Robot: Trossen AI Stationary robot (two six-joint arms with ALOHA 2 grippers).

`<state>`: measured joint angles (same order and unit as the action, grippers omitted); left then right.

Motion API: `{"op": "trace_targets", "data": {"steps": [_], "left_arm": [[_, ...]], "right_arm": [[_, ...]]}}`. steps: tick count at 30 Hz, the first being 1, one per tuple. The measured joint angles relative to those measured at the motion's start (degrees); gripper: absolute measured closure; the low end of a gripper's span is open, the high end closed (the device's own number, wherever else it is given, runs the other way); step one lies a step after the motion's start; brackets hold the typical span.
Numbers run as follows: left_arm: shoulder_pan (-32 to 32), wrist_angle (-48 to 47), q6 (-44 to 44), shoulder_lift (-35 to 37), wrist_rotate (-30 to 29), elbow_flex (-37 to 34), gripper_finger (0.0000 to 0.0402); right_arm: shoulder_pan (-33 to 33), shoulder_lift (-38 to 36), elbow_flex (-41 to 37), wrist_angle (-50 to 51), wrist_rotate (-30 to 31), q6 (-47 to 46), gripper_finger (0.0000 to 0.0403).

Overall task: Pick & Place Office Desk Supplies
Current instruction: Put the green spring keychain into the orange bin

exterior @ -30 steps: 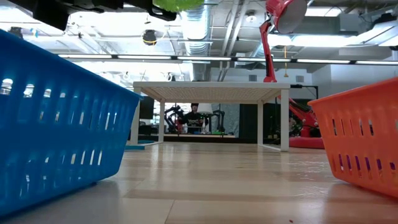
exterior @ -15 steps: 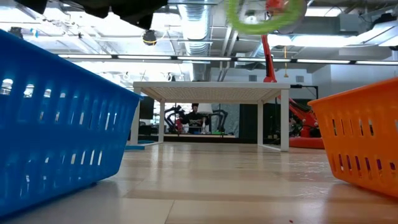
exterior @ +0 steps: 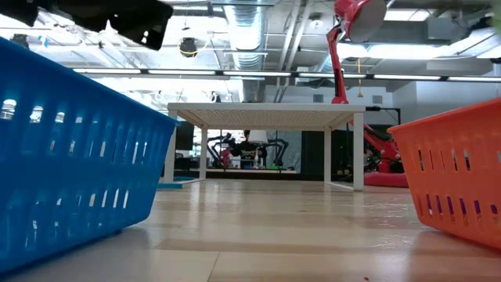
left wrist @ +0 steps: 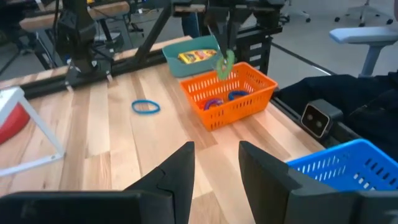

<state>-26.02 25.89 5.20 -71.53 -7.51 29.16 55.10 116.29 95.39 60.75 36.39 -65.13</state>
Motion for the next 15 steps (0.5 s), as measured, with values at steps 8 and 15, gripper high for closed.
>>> {"op": "trace_targets", "data": {"steps": [8,15], "left_arm": [[0.04,-0.28,-1.49,-0.02,-2.13,-2.5,0.0286],[0.07,-2.71,-3.08,-0.04,-4.82,-2.76,0.0286]], "right_arm": [[1.1,0.15,-0.02,2.08,-2.33,-4.96,0.0403],[1.08,0.18,-0.06,1.83,-2.24,-4.98,0.0393]]}}
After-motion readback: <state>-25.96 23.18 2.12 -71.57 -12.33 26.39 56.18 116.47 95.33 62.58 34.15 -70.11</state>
